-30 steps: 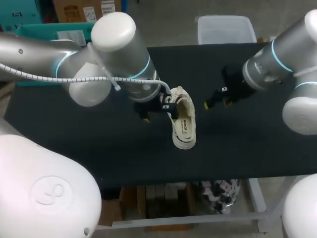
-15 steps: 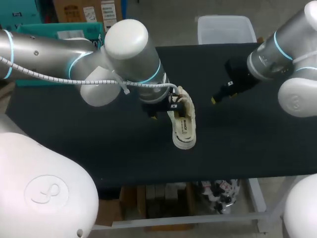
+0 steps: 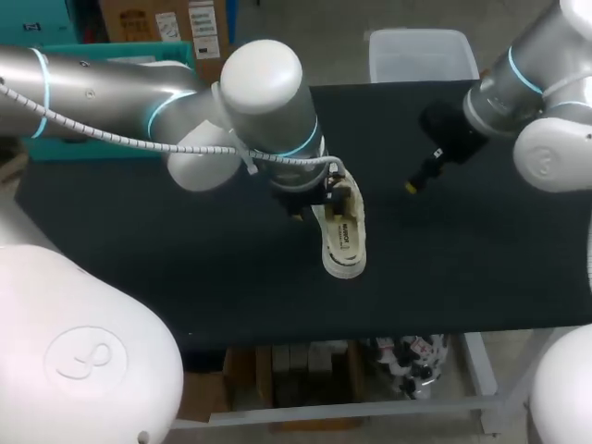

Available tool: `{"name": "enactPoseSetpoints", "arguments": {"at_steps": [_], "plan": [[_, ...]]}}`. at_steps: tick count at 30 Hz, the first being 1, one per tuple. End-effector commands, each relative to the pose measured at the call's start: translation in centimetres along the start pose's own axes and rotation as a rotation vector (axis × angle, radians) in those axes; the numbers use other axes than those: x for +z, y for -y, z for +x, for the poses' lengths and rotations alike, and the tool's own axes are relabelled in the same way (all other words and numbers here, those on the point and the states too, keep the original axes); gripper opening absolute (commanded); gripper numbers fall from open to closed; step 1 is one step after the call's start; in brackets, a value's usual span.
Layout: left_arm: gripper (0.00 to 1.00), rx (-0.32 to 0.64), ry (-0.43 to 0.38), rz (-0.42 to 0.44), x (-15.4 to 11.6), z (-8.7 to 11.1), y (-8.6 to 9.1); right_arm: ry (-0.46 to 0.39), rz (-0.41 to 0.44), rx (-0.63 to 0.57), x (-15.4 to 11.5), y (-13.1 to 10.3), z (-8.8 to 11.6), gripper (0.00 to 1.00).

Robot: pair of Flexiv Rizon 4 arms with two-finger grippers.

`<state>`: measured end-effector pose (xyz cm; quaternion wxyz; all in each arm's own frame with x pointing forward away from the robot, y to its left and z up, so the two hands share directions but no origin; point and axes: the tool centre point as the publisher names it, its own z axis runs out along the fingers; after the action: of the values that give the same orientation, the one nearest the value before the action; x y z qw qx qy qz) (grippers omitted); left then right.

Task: Open the shoe tongue, take the insole out of the shoe, put the insole back into the shoe, and pack the shoe into the shoebox

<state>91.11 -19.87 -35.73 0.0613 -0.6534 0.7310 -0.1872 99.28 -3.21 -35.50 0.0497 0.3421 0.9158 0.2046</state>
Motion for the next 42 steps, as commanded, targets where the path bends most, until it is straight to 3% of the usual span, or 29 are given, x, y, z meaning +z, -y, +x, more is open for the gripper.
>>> {"name": "enactPoseSetpoints", "arguments": {"at_steps": [1, 2, 6, 7, 8, 9, 20, 33, 42], "plan": [[0.69, -0.008, 0.016, 0.008, 1.0, 0.3, 0.7, -0.063, 0.07, -0.049, 0.1, -0.7, -0.7, 1.0], [0.67, -0.007, 0.014, 0.008, 1.1, 0.3, 0.9, -0.079, 0.073, -0.074, 0.1, -0.7, -0.7, 1.0], [0.38, -0.016, 0.017, 0.018, 1.2, 0.0, 1.5, -0.093, 0.089, -0.117, -0.1, -0.3, -0.7, 1.0], [0.27, -0.017, 0.017, 0.018, 1.2, 0.0, 1.6, -0.094, 0.101, -0.127, -0.1, -0.2, -0.7, 1.0], [0.08, -0.022, 0.016, 0.02, 1.1, -0.1, 1.6, -0.102, 0.097, -0.14, -0.1, -0.1, -0.7, 1.0], [0.0, -0.022, 0.012, 0.022, 1.0, -0.1, 1.7, -0.103, 0.098, -0.144, -0.1, 0.0, -0.6, 1.0], [0.0, -0.007, -0.02, 0.036, -1.1, -0.5, 0.9, -0.135, 0.119, -0.238, -0.7, 1.5, 1.0, 1.0], [0.0, -0.003, -0.097, 0.055, -6.3, -3.8, 2.2, -0.046, 0.146, -0.309, -1.2, 1.9, 3.7, 1.0], [0.0, 0.032, -0.129, 0.086, -9.4, -4.5, 3.1, 0.011, 0.186, -0.347, -1.5, 1.1, 5.5, 1.0]]}}
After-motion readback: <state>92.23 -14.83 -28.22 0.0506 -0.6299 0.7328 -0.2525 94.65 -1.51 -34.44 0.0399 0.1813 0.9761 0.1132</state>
